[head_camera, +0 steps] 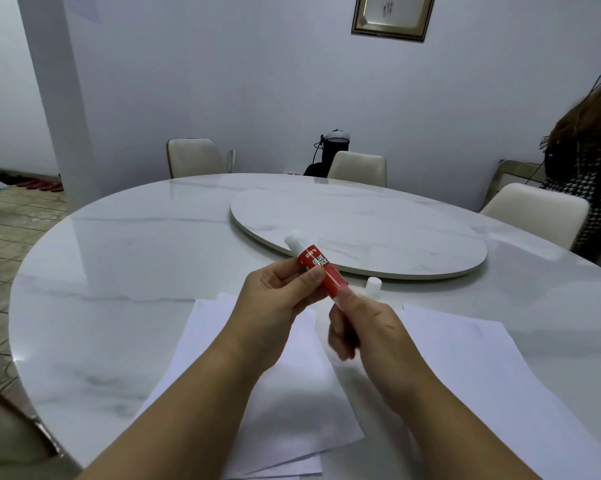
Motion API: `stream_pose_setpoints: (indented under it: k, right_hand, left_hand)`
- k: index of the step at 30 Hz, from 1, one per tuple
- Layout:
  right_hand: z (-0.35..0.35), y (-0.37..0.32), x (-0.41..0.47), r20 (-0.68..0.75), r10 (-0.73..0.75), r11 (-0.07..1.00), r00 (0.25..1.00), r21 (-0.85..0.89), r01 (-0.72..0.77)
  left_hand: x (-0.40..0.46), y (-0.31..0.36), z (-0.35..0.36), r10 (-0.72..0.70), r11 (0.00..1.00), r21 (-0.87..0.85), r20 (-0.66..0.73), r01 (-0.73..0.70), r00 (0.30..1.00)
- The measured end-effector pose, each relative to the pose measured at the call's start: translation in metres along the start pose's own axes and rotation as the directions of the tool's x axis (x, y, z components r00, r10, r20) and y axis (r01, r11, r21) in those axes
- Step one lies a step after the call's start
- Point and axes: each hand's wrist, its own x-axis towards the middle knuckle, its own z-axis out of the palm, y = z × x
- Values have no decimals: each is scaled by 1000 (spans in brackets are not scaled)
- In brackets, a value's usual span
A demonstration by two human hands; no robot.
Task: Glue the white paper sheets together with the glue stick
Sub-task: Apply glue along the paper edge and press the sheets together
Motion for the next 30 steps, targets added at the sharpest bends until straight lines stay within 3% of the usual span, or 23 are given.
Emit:
stream_pose_setpoints:
  k: [2, 4, 9, 11, 13, 14, 15, 16, 18, 19, 20, 30]
  right_hand:
    - [3, -2, 0, 186, 148, 936, 971, 291, -199]
    - [3, 0, 3, 213, 173, 900, 962, 362, -242]
    - [4, 3, 7, -42, 143, 932, 989, 341, -120]
    - [2, 1, 10, -137, 137, 883, 981, 466, -58]
    - [-9, -3, 14, -258, 190, 783, 947, 623, 12]
    - [-16, -5, 16, -303, 225, 727, 926, 685, 47]
    - [-22, -6, 17, -332, 254, 684, 909, 725, 74]
    - [-27, -6, 17, -350, 277, 655, 895, 751, 90]
    - [-33, -3, 18, -370, 323, 622, 871, 777, 100]
    - [-35, -2, 18, -375, 345, 611, 860, 786, 98]
    - [-35, -2, 19, -377, 365, 600, 851, 794, 95]
    - [-40, -3, 20, -375, 351, 557, 858, 820, 130]
  left_hand:
    - [0, 0, 0, 7, 1000, 19, 6, -7, 1000]
    - [0, -1, -1, 13, 999, 42, -8, -13, 1000]
    - [2, -4, 0, 79, 976, 208, -59, -65, 995]
    - [3, -4, -1, 86, 948, 314, -65, -61, 994]
    - [6, 2, -6, 19, 899, 436, -132, 41, 991]
    - [8, 9, -11, -33, 821, 553, -205, 144, 978]
    - [10, 17, -18, -100, 661, 699, -277, 272, 956]
    - [11, 25, -25, -175, 423, 825, -332, 376, 927]
    - [7, 32, -32, -299, -59, 931, -362, 361, 883]
    - [4, 32, -33, -334, -202, 935, -347, 293, 876]
    - [2, 28, -33, -351, -266, 934, -325, 239, 878]
    - [-6, 13, -29, -297, -187, 982, -80, 24, 952]
